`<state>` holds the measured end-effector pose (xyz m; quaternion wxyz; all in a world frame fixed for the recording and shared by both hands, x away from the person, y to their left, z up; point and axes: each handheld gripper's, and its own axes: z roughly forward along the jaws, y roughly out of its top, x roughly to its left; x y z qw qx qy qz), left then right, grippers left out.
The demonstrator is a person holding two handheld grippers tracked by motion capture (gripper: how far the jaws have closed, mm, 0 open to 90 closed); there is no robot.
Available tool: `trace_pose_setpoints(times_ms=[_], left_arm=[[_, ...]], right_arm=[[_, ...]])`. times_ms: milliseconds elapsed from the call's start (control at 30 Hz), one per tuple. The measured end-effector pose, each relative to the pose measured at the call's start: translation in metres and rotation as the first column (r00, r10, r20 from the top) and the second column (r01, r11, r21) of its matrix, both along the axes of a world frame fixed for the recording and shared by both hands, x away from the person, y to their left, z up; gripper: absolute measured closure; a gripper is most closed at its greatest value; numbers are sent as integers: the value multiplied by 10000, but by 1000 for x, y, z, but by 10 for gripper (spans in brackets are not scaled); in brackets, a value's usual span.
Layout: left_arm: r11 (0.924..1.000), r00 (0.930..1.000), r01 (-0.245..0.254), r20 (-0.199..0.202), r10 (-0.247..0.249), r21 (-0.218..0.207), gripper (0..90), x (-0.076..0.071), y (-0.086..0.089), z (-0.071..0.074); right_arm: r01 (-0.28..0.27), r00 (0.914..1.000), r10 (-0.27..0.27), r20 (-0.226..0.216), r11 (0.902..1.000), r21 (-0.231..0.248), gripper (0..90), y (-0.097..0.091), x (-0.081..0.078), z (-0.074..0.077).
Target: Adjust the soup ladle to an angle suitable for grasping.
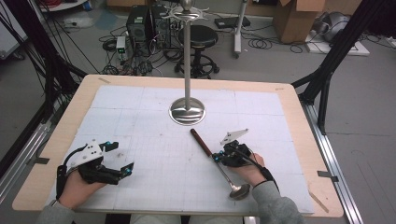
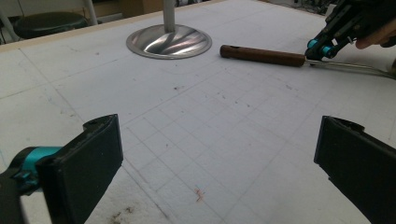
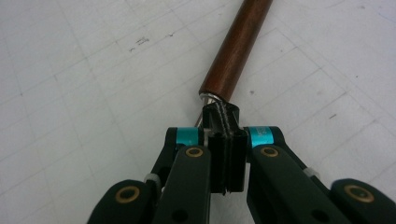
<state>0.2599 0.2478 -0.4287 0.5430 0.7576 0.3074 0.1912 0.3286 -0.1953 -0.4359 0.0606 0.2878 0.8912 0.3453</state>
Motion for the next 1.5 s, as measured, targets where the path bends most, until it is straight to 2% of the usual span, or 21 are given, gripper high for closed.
trace_pose_setpoints(times_ms=[300, 667, 933, 1000, 1033, 1067, 1133, 1167, 1300, 1400, 1433, 1500], left_arm=[[10000, 10000, 2, -26, -3, -21, 17, 0, 0, 0], [10000, 10000, -26, -59, 25, -35, 17, 0, 0, -1], [10000, 10000, -13, -67, 13, -24, 17, 0, 0, -1], [10000, 10000, -10, -71, 10, -26, 17, 0, 0, -1], [10000, 10000, 2, -59, -3, -48, 17, 0, 0, 0], [10000, 10000, 2, -59, -3, -48, 17, 0, 0, 0], [10000, 10000, -24, -40, 24, -45, 17, 0, 0, 0], [10000, 10000, -20, -51, 20, -29, 17, 0, 0, 0], [10000, 10000, -5, -46, 5, -47, 18, 0, 0, 0], [10000, 10000, -6, -49, 6, -32, 17, 0, 1, 0], [10000, 10000, 8, -39, -8, -19, 17, 0, 0, 0], [10000, 10000, 15, -56, -15, -35, 17, 0, 0, 0]], right_arm=[[334, 9994, -333, -105, 9994, 100, 900, -1, 3, 0], [224, 9997, -224, -7, 9995, 209, 900, 6, 13, -1], [-243, 9997, 244, -5, 9995, 212, 900, 15, 13, -1], [-549, 9985, 550, -31, 9982, 236, 900, 20, 13, -1], [-826, 9963, 830, -212, 9964, 173, 900, 25, 11, 0], [-826, 9963, 830, -212, 9964, 173, 900, 25, 11, 0], [-1185, 9924, 1189, -308, 9929, 133, 900, 32, 7, 2], [-1522, 9880, 1519, -278, 9883, -97, 900, 40, 4, 2], [-1844, 9825, 1837, -316, 9827, -193, 900, 47, 2, 3], [-1902, 9814, 1895, -315, 9815, -208, 900, 49, 1, 3], [-2055, 9779, 2046, -434, 9785, -175, 900, 48, 1, 3], [-2125, 9761, 2114, -509, 9770, -172, 900, 48, 0, 3]])
